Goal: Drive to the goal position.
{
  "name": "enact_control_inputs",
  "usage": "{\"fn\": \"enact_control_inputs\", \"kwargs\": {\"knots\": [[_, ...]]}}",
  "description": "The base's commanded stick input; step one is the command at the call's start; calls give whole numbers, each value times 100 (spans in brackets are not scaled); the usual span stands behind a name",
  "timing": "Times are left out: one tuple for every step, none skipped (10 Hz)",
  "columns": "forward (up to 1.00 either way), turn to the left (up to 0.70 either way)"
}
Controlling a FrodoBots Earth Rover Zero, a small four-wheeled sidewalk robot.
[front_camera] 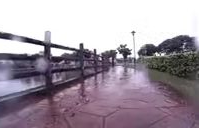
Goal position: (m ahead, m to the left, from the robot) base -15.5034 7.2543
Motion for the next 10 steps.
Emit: {"fn": "enact_control_inputs", "kwargs": {"knots": [[0,100],[0,100],[0,100],[0,100],[0,100],[0,100],[0,100],[0,100],[0,100],[0,100]]}}
